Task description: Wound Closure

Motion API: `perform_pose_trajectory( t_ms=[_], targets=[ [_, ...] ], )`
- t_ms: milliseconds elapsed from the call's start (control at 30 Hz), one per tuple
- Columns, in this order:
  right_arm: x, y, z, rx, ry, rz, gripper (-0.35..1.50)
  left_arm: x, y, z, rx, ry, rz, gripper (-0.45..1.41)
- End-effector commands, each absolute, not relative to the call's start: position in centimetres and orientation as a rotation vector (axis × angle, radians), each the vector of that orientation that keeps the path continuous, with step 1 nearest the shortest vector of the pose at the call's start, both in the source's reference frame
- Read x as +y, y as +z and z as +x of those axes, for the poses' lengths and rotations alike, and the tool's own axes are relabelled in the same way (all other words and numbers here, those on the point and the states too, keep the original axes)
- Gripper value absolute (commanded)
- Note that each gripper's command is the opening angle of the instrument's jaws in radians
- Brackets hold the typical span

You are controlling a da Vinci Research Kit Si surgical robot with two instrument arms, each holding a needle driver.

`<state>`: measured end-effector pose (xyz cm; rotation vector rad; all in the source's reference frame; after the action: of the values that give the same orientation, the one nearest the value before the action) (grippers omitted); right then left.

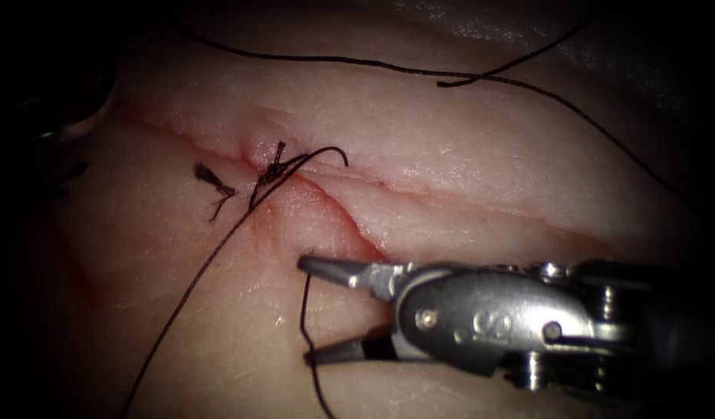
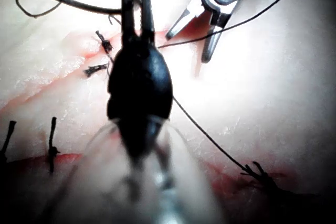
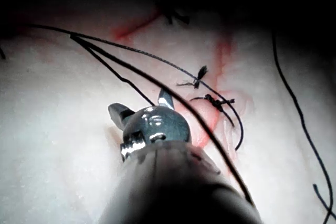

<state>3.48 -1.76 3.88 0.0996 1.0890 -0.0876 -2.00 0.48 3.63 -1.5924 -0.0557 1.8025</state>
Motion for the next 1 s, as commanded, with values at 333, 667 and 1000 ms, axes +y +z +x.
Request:
perform_pose_trajectory(
  t_ms=[333, 667, 1000],
  targets=[
    [-1.74, 4.03, 3.57, 1.06, -0.117, 0.07, -0.35, 0.45, 3.68, -2.05, -0.06, 1.803, -1.594, -0.45],
    [-1.77, 3.73, 3.5, 1.082, -0.155, 0.125, -0.35, 0.45, 3.68, -2.06, -0.06, 1.803, -1.594, -0.45],
    [-2.14, 3.09, 3.51, 1.177, -0.275, 0.294, -0.35, 0.44, 3.68, -2.06, -0.061, 1.803, -1.596, -0.45]
  ],
)
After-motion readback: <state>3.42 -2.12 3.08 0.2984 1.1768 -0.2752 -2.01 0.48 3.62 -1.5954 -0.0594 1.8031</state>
